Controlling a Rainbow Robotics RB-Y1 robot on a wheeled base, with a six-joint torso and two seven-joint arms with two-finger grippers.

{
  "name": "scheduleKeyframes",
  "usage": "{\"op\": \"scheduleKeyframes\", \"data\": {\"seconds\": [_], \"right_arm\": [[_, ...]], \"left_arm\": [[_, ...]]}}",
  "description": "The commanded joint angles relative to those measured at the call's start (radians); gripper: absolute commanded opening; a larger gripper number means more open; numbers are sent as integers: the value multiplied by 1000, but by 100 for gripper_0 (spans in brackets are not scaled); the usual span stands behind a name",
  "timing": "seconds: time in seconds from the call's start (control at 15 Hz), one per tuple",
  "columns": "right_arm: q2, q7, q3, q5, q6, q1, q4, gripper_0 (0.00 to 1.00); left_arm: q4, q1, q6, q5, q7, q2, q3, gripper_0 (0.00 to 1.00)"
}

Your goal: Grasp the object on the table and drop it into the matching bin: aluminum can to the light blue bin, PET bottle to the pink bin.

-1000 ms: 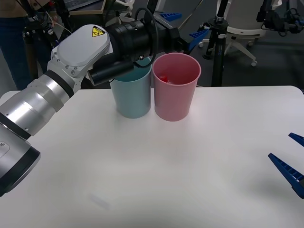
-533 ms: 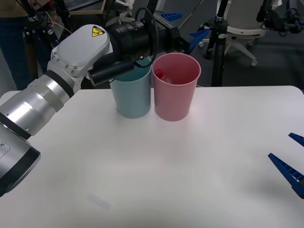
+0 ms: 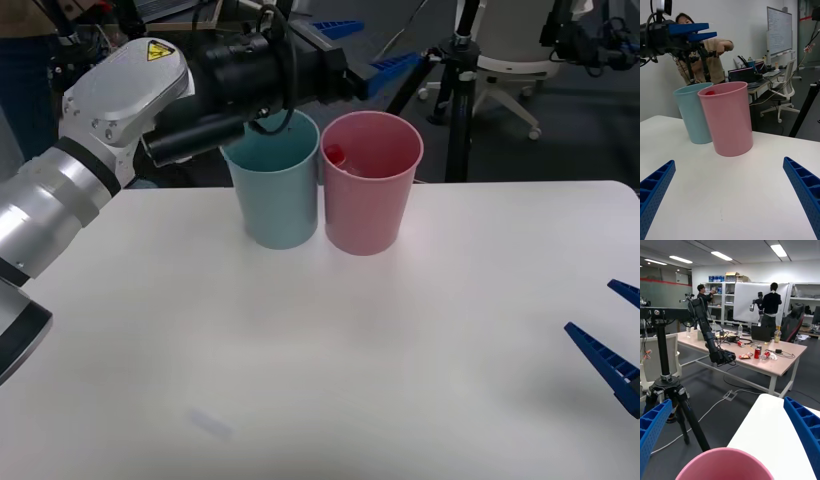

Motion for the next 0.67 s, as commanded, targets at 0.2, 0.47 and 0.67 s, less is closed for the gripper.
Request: {"op": "scheduleKeyframes", "data": {"seconds": [0.2,0.47,0.67], "right_arm": [[0,0,0,0,0,0,0,100],[0,0,0,0,0,0,0,100],[0,0,0,0,0,0,0,100]], "left_arm": [[-57,1,-25,344,-189,167,-145,100],[-150,38,-39,499,-267,301,-202,100],[-230,98,-46,542,-258,394,-191,100]]}}
